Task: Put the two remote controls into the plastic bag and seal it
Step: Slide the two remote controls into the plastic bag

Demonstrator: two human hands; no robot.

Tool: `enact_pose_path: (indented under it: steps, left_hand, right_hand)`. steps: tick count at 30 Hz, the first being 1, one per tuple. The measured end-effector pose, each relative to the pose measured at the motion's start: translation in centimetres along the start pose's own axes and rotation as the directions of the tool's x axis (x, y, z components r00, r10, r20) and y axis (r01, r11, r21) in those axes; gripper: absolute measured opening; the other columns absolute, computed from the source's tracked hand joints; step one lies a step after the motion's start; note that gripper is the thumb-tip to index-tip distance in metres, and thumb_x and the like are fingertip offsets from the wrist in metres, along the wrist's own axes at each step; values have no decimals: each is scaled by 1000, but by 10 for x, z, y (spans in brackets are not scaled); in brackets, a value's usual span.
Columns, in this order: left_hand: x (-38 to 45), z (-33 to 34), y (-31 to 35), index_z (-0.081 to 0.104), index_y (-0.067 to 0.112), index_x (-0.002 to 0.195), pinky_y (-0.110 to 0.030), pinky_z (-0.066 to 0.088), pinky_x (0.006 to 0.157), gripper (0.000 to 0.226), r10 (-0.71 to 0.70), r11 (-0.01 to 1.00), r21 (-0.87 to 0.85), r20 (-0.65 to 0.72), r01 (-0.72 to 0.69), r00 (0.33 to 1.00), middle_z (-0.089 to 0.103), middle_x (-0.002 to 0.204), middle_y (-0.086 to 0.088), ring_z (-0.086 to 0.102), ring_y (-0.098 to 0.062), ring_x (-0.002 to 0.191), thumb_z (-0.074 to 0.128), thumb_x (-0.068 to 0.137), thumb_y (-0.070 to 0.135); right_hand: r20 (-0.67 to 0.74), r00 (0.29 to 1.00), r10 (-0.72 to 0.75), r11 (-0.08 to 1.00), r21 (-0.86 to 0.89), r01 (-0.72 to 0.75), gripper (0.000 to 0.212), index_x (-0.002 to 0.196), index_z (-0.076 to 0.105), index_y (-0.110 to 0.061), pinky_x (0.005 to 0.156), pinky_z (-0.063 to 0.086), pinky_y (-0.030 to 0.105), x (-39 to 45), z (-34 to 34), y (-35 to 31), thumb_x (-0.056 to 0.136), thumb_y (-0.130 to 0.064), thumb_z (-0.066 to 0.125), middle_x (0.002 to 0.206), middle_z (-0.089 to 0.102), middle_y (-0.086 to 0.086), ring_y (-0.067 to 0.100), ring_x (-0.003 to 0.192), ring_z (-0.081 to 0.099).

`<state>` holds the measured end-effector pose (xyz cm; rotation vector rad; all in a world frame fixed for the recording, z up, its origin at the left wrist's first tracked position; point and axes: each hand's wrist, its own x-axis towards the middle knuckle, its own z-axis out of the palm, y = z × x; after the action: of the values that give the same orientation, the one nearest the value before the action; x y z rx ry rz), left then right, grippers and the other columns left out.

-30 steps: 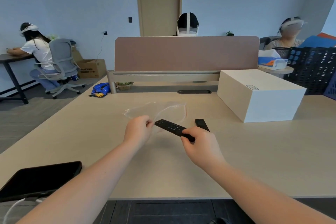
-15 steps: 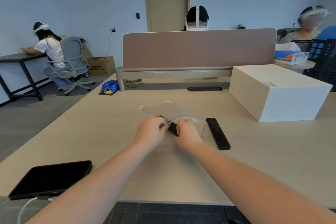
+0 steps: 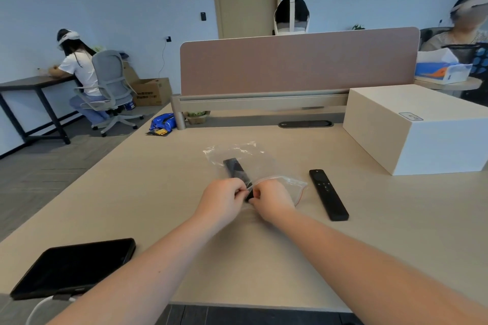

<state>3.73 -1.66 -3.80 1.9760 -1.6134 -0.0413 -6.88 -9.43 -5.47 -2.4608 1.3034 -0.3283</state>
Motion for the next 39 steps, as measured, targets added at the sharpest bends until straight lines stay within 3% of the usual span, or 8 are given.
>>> enact_pose_path:
  steps: [3, 6, 12, 18, 23, 27, 31, 39]
  left_hand:
    - [2, 1, -3, 70, 13, 83, -33, 44, 67, 14, 2, 1000, 4, 10, -2, 1000, 73, 82, -9, 62, -30, 80, 59, 87, 21]
    - [2, 0, -5, 70, 14, 83, -31, 42, 64, 15, -6, 1000, 11, 20, 6, 1000, 73, 81, -8, 61, -29, 79, 58, 88, 22]
    - [2, 1, -7, 69, 12, 83, -32, 43, 65, 15, -25, 1000, 11, 36, 25, 999, 73, 79, -9, 62, -29, 78, 59, 88, 21]
    - [2, 2, -4, 69, 15, 85, -33, 47, 69, 15, -34, 998, 58, 24, 32, 999, 74, 85, -5, 63, -29, 83, 57, 88, 22]
    - [2, 2, -1, 68, 17, 84, -36, 52, 71, 15, -61, 995, 81, 16, 59, 998, 73, 85, -4, 63, -29, 83, 55, 88, 22]
    - [-1, 3, 4, 68, 19, 84, -36, 51, 69, 15, -61, 993, 102, -10, 62, 998, 73, 84, -4, 63, -31, 82, 53, 88, 23]
    - [-4, 5, 6, 67, 20, 86, -37, 51, 67, 15, -69, 989, 131, -10, 69, 998, 73, 84, -3, 62, -30, 80, 52, 88, 22]
    - [-6, 3, 11, 65, 28, 94, -34, 52, 70, 17, -140, 977, 163, -3, 139, 990, 73, 95, 4, 63, -28, 89, 49, 89, 25]
  right_hand:
    - [42, 999, -10, 997, -77, 14, 22, 86, 68, -10, 69, 41, 30, 8, 1, -5, 95, -17, 49, 94, 68, 13, 26, 82, 57]
    - [94, 995, -23, 989, -147, 37, 30, 120, 60, -10, 92, 47, 34, 10, 4, -8, 97, -10, 41, 123, 64, 10, 27, 112, 60]
    - [-8, 998, -58, 997, 42, 58, 31, 112, 66, -11, 89, 48, 32, 1, 5, 1, 90, -6, 45, 115, 68, 12, 29, 108, 61]
    - [-246, 966, -78, 974, 187, 126, 29, 111, 69, -9, 92, 44, 29, -26, -12, 40, 91, -6, 48, 114, 69, 8, 24, 110, 60]
    - [-477, 869, 134, 986, 151, -69, 28, 118, 61, -17, 84, 48, 35, -49, -31, 76, 93, -20, 49, 111, 66, 3, 25, 110, 55]
    - [-285, 903, 321, 923, -120, -366, 45, 126, 46, -26, 90, 41, 39, -63, -31, 92, 88, -51, 47, 118, 57, 4, 28, 114, 49]
    - [-280, 907, 315, 902, -210, -378, 29, 119, 49, -20, 81, 39, 35, -66, -33, 96, 93, -31, 42, 110, 61, 7, 29, 106, 55]
    - [-273, 865, 420, 885, 336, -324, 30, 120, 54, -22, 78, 52, 34, -73, -60, 80, 91, -22, 49, 90, 63, 4, 29, 92, 58]
